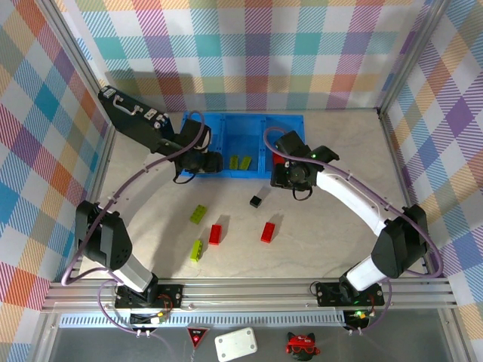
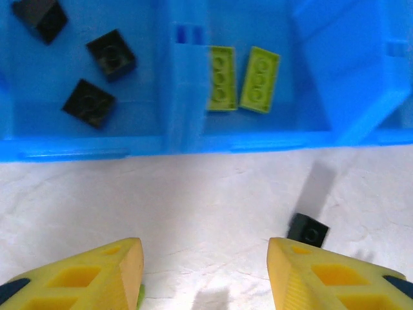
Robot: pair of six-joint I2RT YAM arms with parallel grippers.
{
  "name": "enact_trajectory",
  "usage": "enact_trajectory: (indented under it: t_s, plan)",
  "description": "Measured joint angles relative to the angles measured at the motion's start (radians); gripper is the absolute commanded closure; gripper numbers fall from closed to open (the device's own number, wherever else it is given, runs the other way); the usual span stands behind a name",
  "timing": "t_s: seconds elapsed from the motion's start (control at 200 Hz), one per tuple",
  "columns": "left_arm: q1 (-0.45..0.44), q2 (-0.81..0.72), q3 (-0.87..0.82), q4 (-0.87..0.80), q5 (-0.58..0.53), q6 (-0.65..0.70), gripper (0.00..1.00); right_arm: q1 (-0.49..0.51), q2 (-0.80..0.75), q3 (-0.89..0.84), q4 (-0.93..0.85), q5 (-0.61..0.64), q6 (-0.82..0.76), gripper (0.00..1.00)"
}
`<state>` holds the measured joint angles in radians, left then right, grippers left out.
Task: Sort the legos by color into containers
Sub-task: Pick up the lego from the center of the table.
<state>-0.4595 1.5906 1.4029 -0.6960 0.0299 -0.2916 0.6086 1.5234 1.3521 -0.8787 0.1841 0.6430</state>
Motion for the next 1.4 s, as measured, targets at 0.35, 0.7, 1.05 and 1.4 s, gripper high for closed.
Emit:
enact_trajectory:
  t_s: [0.35,0.7,1.05,1.4]
  plan:
    - [-0.029,-0.129,-0.056,0.013,-0.027,-0.008,0.46,0.0,-0.023,0.041,-0.05,0.033,0.027,0.49]
    - [-0.029,-0.147,-0.113,0.003,-0.047,-0.007,0.46,0.0,-0.021,0.058,-0.051,0.036,0.028,0.49]
    - [-0.029,-0.175,-0.159,-0.045,-0.077,-0.007,0.46,0.0,0.022,0.163,-0.057,0.038,-0.001,0.49]
    - [-0.029,-0.173,-0.187,-0.101,-0.077,-0.008,0.47,0.001,0.044,0.162,-0.026,-0.018,-0.029,0.49]
